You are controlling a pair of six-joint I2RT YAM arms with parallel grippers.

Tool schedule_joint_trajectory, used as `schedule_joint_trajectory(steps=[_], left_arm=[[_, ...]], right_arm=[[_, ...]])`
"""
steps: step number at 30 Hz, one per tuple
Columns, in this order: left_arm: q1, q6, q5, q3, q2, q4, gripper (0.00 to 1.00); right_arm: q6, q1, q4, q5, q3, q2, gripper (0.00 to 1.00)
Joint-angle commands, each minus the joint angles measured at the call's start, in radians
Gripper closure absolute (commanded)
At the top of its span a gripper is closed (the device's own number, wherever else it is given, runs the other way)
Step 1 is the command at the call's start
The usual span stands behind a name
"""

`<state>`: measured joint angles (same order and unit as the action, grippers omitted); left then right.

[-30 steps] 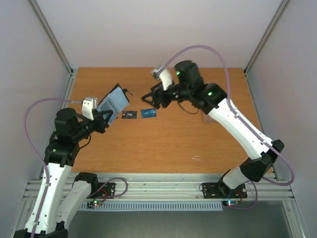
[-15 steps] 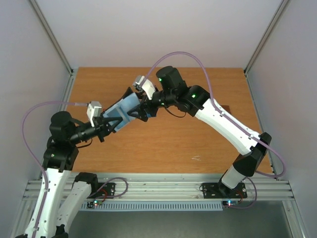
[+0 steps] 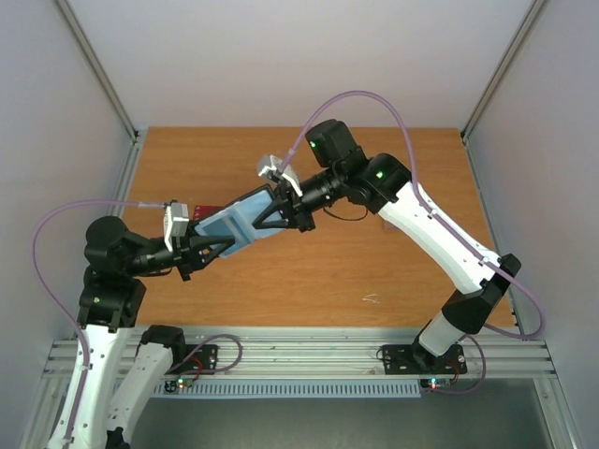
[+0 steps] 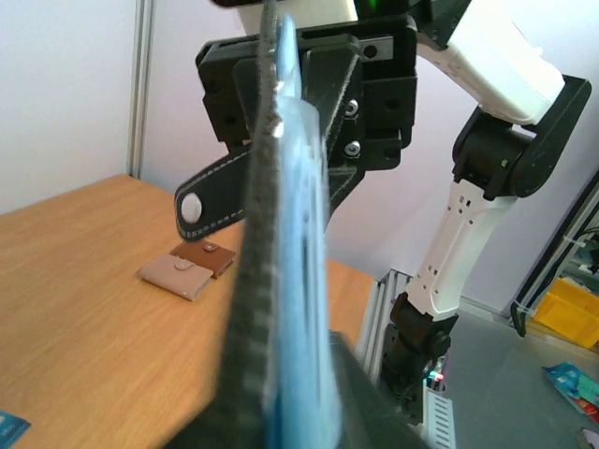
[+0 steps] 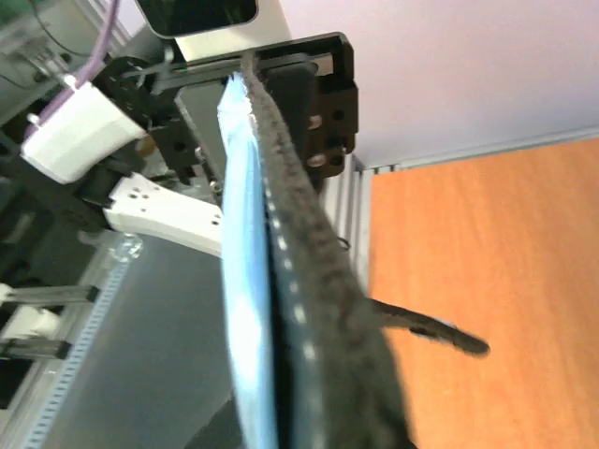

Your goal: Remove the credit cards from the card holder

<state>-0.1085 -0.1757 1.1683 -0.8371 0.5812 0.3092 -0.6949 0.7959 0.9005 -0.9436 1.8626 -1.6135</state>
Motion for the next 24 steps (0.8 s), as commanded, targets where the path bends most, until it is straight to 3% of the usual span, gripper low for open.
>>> schedule_joint_trajectory(steps=[1,3,6,9,16,19,24], left_arm=[[0.000,-0.048,0.006,0.003,-0.012,-0.077,0.65],[0.000,-0.074,0.006,-0.004,-0.018,-0.075,0.54],[0.003,-0.106,-0.003,-0.010,-0.027,-0.073,0.51],[0.010,-0.133,-0.041,-0.007,-0.032,-0.089,0.58],[0.013,-0.117,-0.183,0.026,-0.014,-0.136,0.63],[0.013,-0.137,-0.193,0.029,-0.009,-0.164,0.63],[0.013,-0.172,-0.216,0.051,-0.015,-0.202,0.71]], right_arm=[[0.091,-0.058,-0.023,-0.175,0.041,-0.025,0.99],[0.146,-0.095,-0.048,-0.223,0.039,-0.024,0.99],[0.178,-0.136,-0.055,-0.243,0.035,-0.013,0.99],[0.161,-0.146,-0.038,-0.248,0.035,0.001,0.99],[0.195,-0.146,-0.044,-0.244,0.030,-0.003,0.99],[0.202,-0.146,-0.054,-0.253,0.028,-0.002,0.99],[0.183,-0.146,-0.043,-0.260,0.032,0.000,0.99]])
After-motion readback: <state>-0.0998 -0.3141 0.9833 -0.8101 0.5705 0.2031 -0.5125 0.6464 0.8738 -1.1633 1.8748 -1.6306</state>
